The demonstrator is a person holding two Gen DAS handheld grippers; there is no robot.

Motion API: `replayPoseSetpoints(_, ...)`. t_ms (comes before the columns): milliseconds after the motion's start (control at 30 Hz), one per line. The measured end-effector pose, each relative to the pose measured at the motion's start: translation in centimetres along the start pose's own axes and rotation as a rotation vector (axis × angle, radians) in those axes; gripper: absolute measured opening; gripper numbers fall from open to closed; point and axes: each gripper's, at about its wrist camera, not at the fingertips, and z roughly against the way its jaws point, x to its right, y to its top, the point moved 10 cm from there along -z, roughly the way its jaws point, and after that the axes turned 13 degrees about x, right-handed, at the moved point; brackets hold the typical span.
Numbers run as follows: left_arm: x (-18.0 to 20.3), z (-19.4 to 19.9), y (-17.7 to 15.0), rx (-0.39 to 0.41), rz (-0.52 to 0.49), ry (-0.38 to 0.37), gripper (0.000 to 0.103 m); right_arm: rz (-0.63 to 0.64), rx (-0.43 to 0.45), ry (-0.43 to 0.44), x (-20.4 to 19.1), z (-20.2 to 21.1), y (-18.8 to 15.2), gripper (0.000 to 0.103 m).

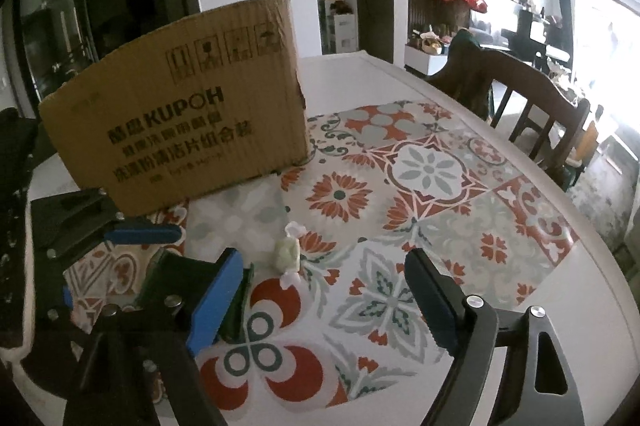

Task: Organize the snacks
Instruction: 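Move the left tool to the dark green bar while the right tool reaches a small white snack, then grasp the dark green bar with the left tool while the right tool grasps the small white snack, then carry the dark green bar and white snack over the cardboard box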

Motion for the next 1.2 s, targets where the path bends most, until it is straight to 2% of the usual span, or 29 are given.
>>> replayPoseSetpoints(133, -0.4, -0.1, -0.4, -0.004, 0.07, -0.039, 0.071, 0.004, -0.009, 0.019, -0.6, -0.8, -0.1, 0.075)
replayPoseSetpoints(200, -0.4, 0.2, -0.7, -0.009, 0.142, -0.071, 0.063, -0.003, -0.019, 0.028, -0.8, -1.3, -0.3, 0.071)
replayPoseSetpoints(300, -0.6, 0.8, -0.9, -0.002, 0.146, -0.044, 0.057, -0.012, -0.032, 0.036, -1.0, -1.7, -0.5, 0.065)
replayPoseSetpoints(400, -0.7, 1.5, -1.2, -0.013, 0.172, 0.001, 0.054, -0.01, -0.042, 0.043, -1.2, -2.2, -0.8, 0.06)
replayPoseSetpoints(600, -2.3, 3.2, -2.3, -0.051, 0.271, 0.233, 0.053, -0.036, -0.072, 0.061, -1.2, -2.8, -1.2, 0.051)
replayPoseSetpoints(667, -2.9, 4.0, -2.3, -0.034, 0.328, 0.273, 0.053, -0.042, -0.085, 0.062, -1.1, -3.0, -1.3, 0.048)
replayPoseSetpoints(900, -4.4, 4.8, -1.4, 0.002, 0.393, 0.36, 0.053, -0.011, -0.108, 0.08, -2.0, -3.4, -1.5, 0.042)
replayPoseSetpoints(1000, -5.1, 5.2, -1.5, 0.005, 0.455, 0.377, 0.053, 0.011, -0.109, 0.075, -2.2, -3.5, -1.5, 0.032)
replayPoseSetpoints(1067, -5.4, 5.5, -1.4, 0.009, 0.484, 0.396, 0.053, 0.012, -0.111, 0.077, -2.2, -3.6, -1.4, 0.019)
replayPoseSetpoints(1200, -5.4, 5.8, -1.1, 0.015, 0.507, 0.418, 0.053, 0.005, -0.112, 0.091, -2.2, -3.5, -1.4, 0.019)
